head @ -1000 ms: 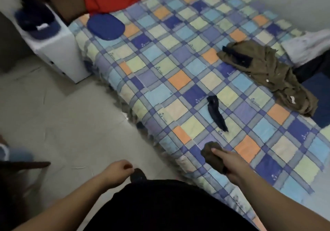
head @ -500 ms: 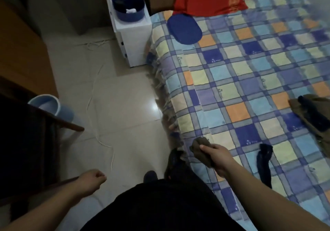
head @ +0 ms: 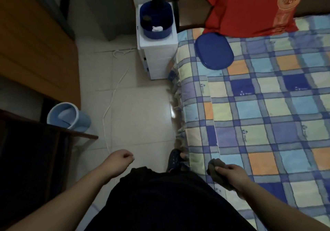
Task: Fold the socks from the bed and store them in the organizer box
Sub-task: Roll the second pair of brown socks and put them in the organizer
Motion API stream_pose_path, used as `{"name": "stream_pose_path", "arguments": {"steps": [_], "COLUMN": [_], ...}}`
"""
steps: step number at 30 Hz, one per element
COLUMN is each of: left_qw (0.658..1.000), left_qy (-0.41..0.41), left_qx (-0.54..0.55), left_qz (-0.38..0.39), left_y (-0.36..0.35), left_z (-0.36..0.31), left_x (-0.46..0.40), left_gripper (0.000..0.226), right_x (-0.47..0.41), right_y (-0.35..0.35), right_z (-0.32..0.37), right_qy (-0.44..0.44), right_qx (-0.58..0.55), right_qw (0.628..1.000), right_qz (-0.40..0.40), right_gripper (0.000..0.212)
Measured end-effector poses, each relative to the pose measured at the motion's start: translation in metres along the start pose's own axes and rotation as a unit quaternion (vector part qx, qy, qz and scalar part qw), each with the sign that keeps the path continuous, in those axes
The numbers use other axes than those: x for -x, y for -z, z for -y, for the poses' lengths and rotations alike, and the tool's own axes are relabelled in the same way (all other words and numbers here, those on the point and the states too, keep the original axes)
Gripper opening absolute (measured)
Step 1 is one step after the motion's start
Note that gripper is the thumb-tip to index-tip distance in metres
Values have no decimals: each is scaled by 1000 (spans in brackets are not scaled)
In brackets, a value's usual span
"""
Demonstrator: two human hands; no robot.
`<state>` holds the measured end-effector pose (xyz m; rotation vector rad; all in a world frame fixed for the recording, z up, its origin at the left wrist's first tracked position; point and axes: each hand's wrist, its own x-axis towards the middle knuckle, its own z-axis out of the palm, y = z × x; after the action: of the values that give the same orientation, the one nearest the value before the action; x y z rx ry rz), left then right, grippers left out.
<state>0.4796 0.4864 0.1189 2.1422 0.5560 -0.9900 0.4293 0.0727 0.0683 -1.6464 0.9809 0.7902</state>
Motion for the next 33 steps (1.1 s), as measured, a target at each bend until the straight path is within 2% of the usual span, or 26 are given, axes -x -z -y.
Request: {"name": "stream_pose_path", "arguments": {"steps": [5, 9, 11, 14, 18, 20, 25, 29, 33], "left_qw": [999, 998, 997, 995, 993, 992, 993, 999, 999], "left_qy": [7, 36, 59, 86, 103, 83, 35, 10, 9], "left_qx": [8, -32, -38, -45, -62, -92, -97, -31, 43], "left_qz": [-39, -47, -40, -17, 1, 20, 53, 4, -26], "left_y": [19, 33, 42, 61, 93, 114, 191, 261, 315], "left_z": [-46, -43, -34, -19, -7, -13, -68, -129, -178], "left_x": [-20, -33, -40, -54, -86, -108, -179, -240, -287], "left_gripper": [17, 32, 30, 8, 36, 42, 32, 16, 11], "right_x": [-41, -73, -87, -102, -115, -121, -124, -132, -136], "right_y": [7, -2, -10, -27, -54, -66, -81, -84, -86], "right_z": [76, 157, 199, 255, 311, 331, 371, 404, 433], "right_qy": [25, 43, 55, 67, 74, 69, 48, 48, 37], "right_qx": [56, 27, 3, -33, -35, -19, 44, 61, 63], "right_qw": [998, 999, 998, 997, 996, 997, 998, 997, 997], "right_qz": [3, 20, 19, 27, 26, 22, 13, 2, -12], "right_gripper": [35, 33, 28, 27, 31, 34, 31, 30, 30]}}
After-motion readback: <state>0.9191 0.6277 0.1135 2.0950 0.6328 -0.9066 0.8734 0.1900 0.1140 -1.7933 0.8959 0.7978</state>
